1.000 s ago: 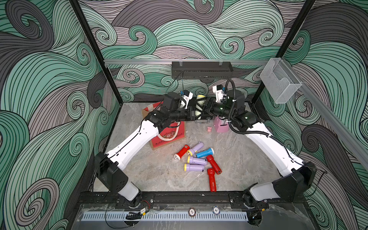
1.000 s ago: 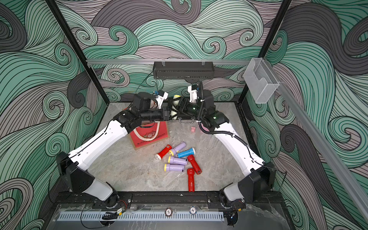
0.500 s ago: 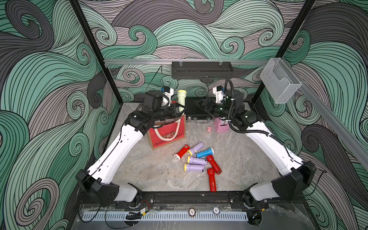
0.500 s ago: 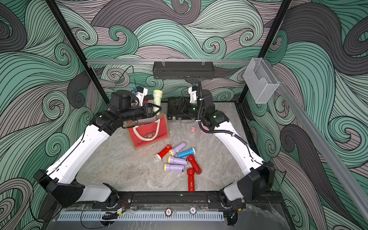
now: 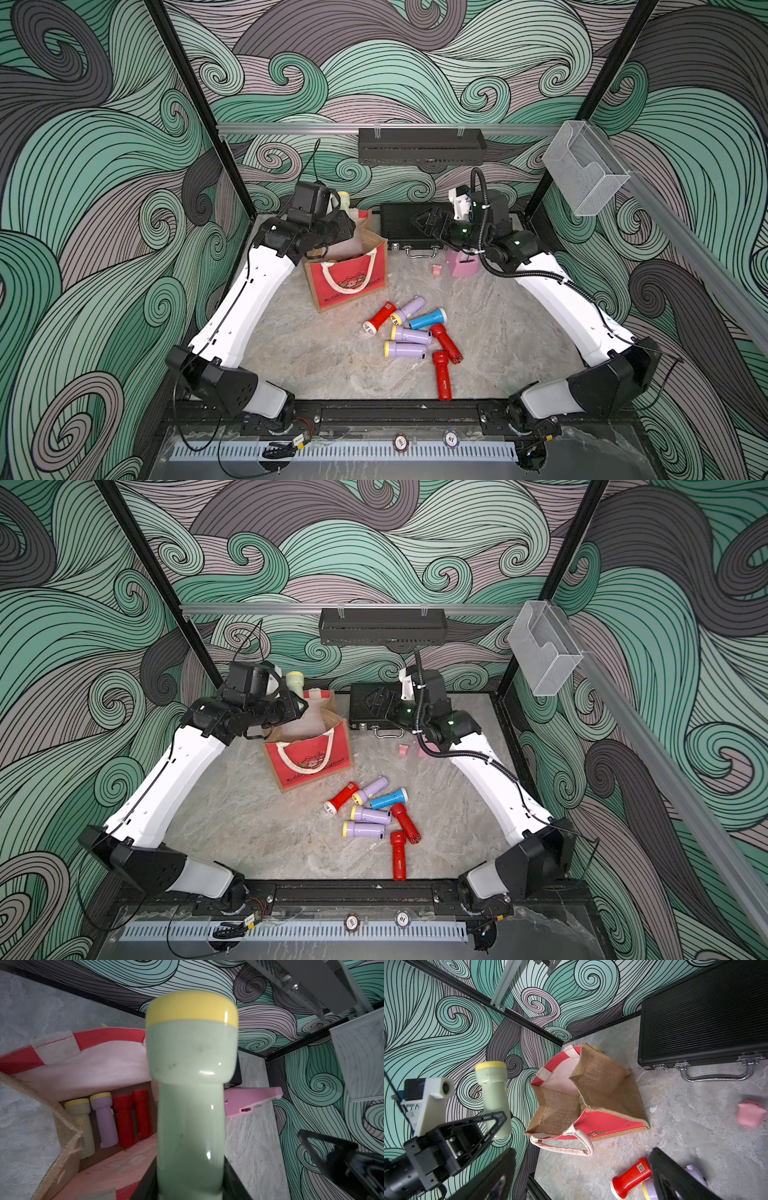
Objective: Put the flashlights into the tote bags
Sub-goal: Place the flashlight in the canvas bag.
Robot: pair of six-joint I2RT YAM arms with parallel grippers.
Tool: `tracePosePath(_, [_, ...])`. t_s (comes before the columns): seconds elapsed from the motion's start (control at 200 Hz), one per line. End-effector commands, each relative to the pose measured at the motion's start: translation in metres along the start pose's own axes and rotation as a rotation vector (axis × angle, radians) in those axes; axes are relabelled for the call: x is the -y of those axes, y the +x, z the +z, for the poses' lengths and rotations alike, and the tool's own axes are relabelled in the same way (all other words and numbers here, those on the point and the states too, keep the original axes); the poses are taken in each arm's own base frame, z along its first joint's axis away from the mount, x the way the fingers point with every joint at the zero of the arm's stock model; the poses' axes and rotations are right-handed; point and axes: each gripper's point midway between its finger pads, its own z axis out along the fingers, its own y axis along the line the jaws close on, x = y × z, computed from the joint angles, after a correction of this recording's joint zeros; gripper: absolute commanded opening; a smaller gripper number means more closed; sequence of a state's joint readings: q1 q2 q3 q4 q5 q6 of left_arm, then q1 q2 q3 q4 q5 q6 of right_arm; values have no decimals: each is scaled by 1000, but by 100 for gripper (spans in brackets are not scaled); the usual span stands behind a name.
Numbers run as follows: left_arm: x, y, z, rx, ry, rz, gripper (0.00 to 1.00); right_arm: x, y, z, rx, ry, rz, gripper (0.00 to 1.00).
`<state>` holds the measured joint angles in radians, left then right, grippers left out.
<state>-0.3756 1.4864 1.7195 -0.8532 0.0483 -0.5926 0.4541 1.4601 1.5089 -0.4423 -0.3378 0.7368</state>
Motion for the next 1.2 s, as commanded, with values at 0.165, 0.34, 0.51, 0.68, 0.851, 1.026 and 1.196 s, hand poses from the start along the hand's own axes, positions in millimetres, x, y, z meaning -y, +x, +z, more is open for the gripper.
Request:
tracePosePath(0.165, [-36, 1, 40, -57, -201, -40, 0, -2, -6, -19, 35, 23, -15, 100])
tracePosePath(0.34, [-44, 3, 66, -74, -248, -45, 0, 2, -5, -20, 37, 33, -9, 100])
tracePosePath(0.51, [-55, 6, 88, -101, -298, -43, 0, 4, -6, -19, 38, 36, -7, 100])
tracePosePath(0.68, [-66, 19, 108, -148, -334, -41, 0, 4, -7, -20, 40, 37, -6, 100])
tracePosePath(0.851, [-75, 31, 126, -191, -361, -53, 0, 5, -7, -19, 40, 39, -7, 100])
tracePosePath(1.026, [-88, 49, 141, -259, -405, -56, 0, 6, -7, -18, 39, 41, -7, 100])
tracePosePath(1.196, [-106, 70, 155, -344, -469, -84, 0, 6, -7, -18, 38, 42, -9, 100])
